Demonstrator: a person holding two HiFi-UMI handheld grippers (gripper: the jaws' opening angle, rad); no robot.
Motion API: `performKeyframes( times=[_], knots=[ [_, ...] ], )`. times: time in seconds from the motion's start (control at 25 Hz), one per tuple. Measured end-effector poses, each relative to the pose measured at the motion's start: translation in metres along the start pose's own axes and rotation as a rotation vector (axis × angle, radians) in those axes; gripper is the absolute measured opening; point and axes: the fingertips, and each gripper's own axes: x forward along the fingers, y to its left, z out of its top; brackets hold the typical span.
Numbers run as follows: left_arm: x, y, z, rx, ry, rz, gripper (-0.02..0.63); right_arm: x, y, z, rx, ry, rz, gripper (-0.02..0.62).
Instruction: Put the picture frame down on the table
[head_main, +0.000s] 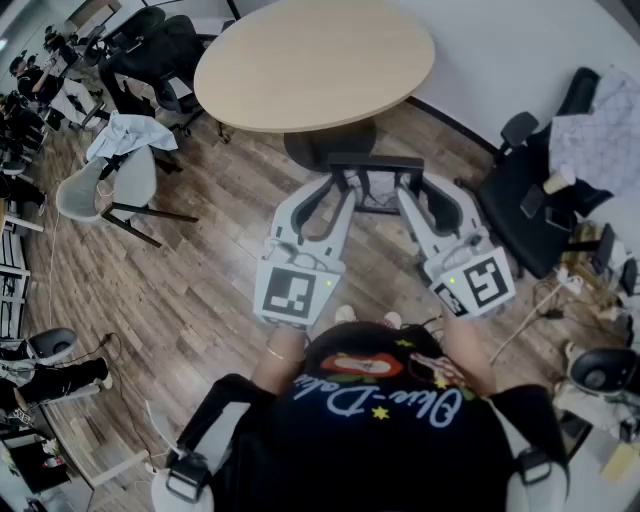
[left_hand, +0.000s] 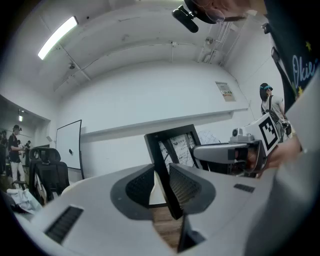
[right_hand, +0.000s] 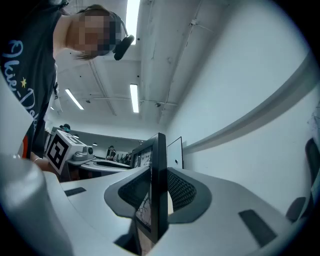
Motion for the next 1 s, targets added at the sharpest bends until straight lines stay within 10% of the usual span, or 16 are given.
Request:
performKeyframes(
  times=[1.0],
  knots=[
    [-0.003,0.003,-0.001,-0.009,0.019,0.063,0.095,0.005,0.004,0.001,0.006,-0.012,0.072,0.08]
  ],
)
